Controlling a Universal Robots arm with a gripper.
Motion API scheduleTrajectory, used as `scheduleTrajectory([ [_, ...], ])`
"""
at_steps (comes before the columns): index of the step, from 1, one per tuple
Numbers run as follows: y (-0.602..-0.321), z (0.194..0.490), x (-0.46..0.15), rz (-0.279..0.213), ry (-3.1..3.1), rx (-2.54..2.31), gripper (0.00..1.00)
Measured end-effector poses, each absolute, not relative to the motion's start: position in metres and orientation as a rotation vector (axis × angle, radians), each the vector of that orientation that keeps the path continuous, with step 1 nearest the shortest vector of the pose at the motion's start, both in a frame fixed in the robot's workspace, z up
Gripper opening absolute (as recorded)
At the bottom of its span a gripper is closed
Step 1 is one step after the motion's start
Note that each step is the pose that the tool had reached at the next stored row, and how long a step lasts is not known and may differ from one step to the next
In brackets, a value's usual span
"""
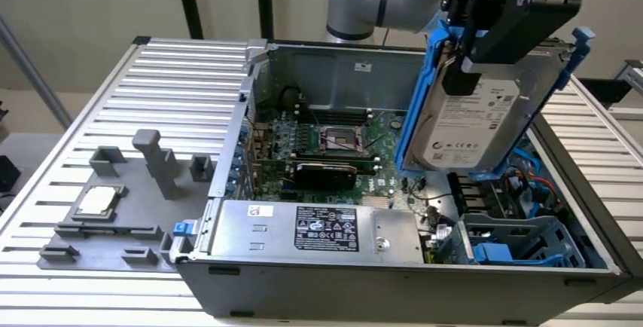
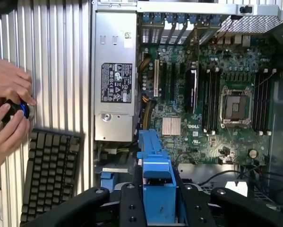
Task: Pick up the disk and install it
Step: 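Insert the disk into the insertion slot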
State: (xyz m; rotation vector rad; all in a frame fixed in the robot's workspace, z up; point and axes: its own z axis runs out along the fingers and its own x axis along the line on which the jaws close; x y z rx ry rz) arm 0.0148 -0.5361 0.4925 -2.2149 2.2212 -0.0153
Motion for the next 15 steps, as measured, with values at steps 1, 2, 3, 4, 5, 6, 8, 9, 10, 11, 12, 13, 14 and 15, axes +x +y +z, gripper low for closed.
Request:
scheduleTrajectory([
  [1, -0.539, 0.493, 0.016, -0.015, 2.221, -2.215, 0.0],
  [2, -0.542, 0.492, 0.018, -0.015, 2.221, -2.215, 0.0],
  [3, -0.545, 0.492, 0.02, -0.015, 2.221, -2.215, 0.0],
  [4, -0.547, 0.492, 0.022, -0.015, 2.221, -2.215, 0.0],
  [5, -0.55, 0.492, 0.025, -0.015, 2.221, -2.215, 0.0],
  [6, -0.56, 0.492, 0.035, -0.015, 2.221, -2.215, 0.0],
  [8, -0.565, 0.492, 0.041, -0.015, 2.221, -2.215, 0.0],
  [9, -0.567, 0.492, 0.044, -0.015, 2.221, -2.215, 0.0],
  [10, -0.569, 0.492, 0.047, -0.015, 2.221, -2.215, 0.0],
  [11, -0.571, 0.492, 0.051, -0.015, 2.221, -2.215, 0.0],
  [12, -0.573, 0.491, 0.056, -0.015, 2.221, -2.215, 0.0],
  [13, -0.574, 0.491, 0.061, -0.015, 2.221, -2.215, 0.0],
  [14, -0.575, 0.491, 0.065, -0.015, 2.221, -2.215, 0.0],
  [15, -0.575, 0.491, 0.07, -0.015, 2.221, -2.215, 0.0],
])
